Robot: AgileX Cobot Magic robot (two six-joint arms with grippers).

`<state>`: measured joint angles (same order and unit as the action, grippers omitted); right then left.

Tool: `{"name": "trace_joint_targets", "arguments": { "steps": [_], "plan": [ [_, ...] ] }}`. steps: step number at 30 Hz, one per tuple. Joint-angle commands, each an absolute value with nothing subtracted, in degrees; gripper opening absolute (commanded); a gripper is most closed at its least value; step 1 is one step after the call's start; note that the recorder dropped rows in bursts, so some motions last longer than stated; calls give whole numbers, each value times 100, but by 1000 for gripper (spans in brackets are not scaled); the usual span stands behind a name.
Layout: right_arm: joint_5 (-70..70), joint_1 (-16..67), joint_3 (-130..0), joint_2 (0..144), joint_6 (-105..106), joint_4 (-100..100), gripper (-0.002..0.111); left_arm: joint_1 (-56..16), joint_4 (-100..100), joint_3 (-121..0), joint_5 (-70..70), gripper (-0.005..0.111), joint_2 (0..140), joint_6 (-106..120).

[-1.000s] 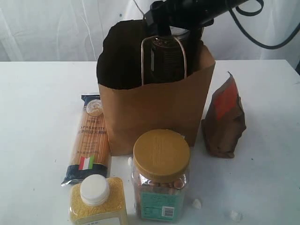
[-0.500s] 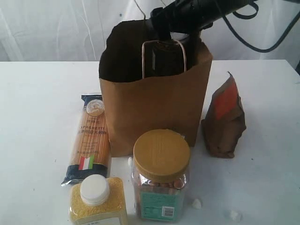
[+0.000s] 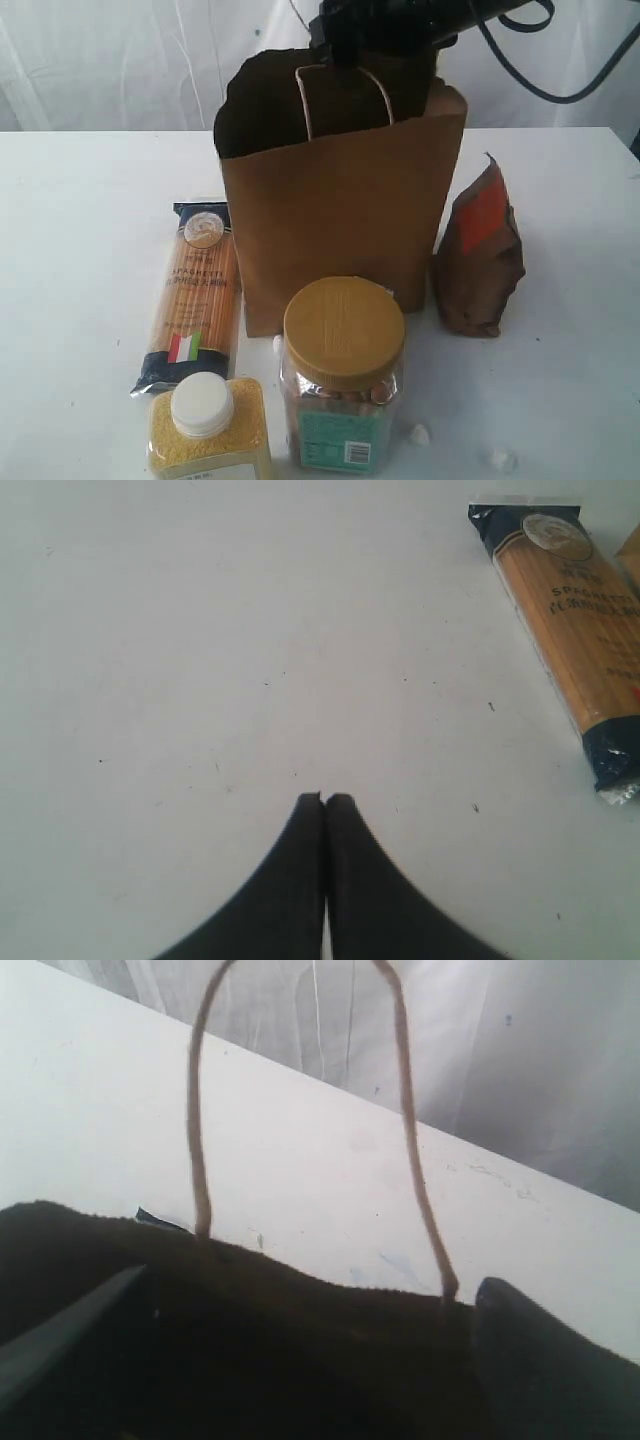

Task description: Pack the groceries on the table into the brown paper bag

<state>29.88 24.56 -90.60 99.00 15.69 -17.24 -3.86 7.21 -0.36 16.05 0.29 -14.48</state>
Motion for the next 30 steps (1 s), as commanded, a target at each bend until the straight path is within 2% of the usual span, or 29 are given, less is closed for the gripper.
{"name": "trace_joint_targets", "arguments": {
  "steps": [1,9,17,19,20,22,27,30],
  "plan": [
    [2866,2463,-9081,9826,1560,-1769,79,-412,729,0,1602,0,0,-1456],
    [2416,2463,-9081,9249,1560,-1950,79,-412,729,0,1602,0,0,-1456],
    [2706,2463,-9081,8639,1716,-1724,79,-412,729,0,1602,0,0,-1456],
    [2855,2463,-9081,8433,1539,-1299,76,-412,729,0,1602,0,0,-1456],
    [3011,2451,-9081,8327,1264,-983,72,-412,729,0,1602,0,0,-1456],
    [3370,2451,-9070,8126,693,0,56,-412,729,0,1602,0,0,-1456],
    [4410,2258,-9056,7949,-745,3006,1,-412,729,0,1602,0,0,-1456],
    [4715,1693,-9013,7949,-1900,3602,0,-412,729,0,1602,0,0,-1456]
  ]
}}
